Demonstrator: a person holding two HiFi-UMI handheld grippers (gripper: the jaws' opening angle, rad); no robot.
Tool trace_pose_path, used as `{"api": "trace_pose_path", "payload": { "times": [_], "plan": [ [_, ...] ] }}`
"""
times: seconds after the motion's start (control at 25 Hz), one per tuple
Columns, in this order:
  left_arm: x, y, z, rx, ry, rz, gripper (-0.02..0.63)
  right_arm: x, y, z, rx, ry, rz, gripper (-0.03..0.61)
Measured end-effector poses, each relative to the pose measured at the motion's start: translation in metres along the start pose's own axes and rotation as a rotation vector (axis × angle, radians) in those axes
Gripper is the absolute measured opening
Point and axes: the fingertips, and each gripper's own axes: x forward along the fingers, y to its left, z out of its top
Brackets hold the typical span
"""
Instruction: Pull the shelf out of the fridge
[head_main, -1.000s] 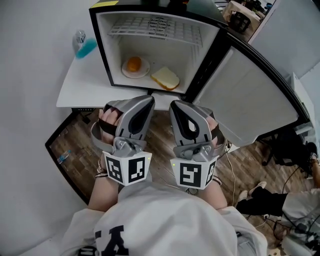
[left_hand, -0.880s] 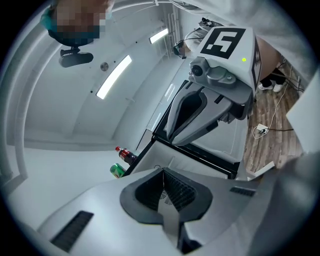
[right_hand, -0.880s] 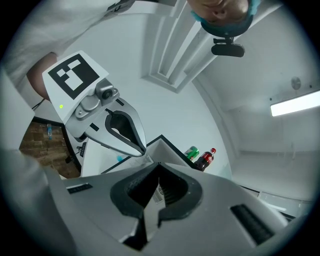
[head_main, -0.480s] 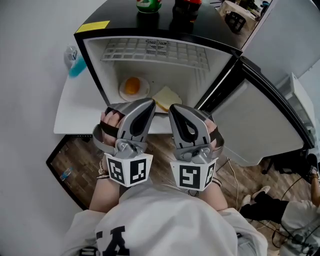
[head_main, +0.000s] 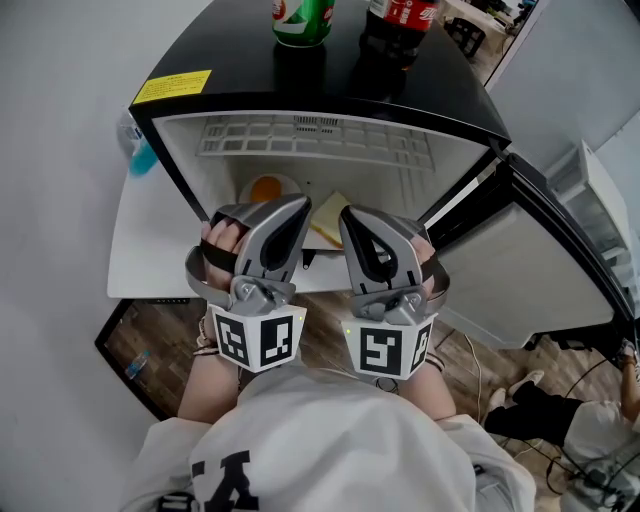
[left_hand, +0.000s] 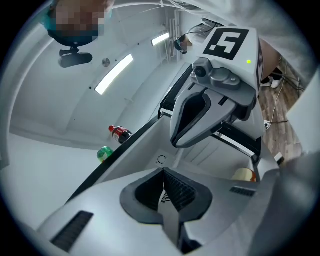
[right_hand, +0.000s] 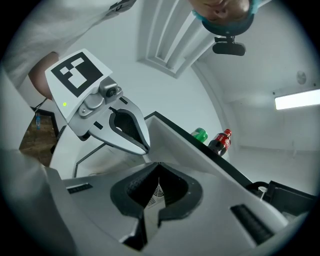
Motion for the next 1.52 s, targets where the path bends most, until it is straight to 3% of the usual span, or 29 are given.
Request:
{"api": "trace_pose_path", "payload": {
  "times": [0.6, 1.12, 1.16, 1.24, 1.28, 1.36, 1.52],
  "plan": [
    [0.034, 0.005, -0.018, 0.012, -0.046, -0.033, 0.008, 0.035, -0.008, -0.016, -0.002, 0.021, -0.033, 0.029],
    [0.05, 0.006, -0.035, -0.054, 0.067, -0.037, 0.011, 0.056, -0.005, -0.032, -0.055, 0.03, 0.077, 0.032],
    [0.051, 0.005, -0.036, -0.059, 0.073, -0.044, 0.017, 0.057, -0.004, -0.032, -0.054, 0.027, 0.081, 0.032],
    [0.052, 0.002, -0.039, -0.067, 0.084, -0.066, 0.098, 0.059, -0.004, -0.033, -0.053, 0.031, 0.09, 0.035],
    [0.054, 0.001, -0.041, -0.068, 0.091, -0.076, 0.12, 0.061, -0.003, -0.034, -0.056, 0.039, 0.102, 0.046],
    [0.056, -0.001, -0.045, -0.059, 0.109, -0.088, 0.138, 0.067, 0.001, -0.037, -0.064, 0.06, 0.134, 0.187],
    [0.06, -0.001, -0.051, -0.034, 0.128, -0.091, 0.16, 0.077, 0.006, -0.044, -0.111, 0.093, 0.161, 0.204]
  ]
}}
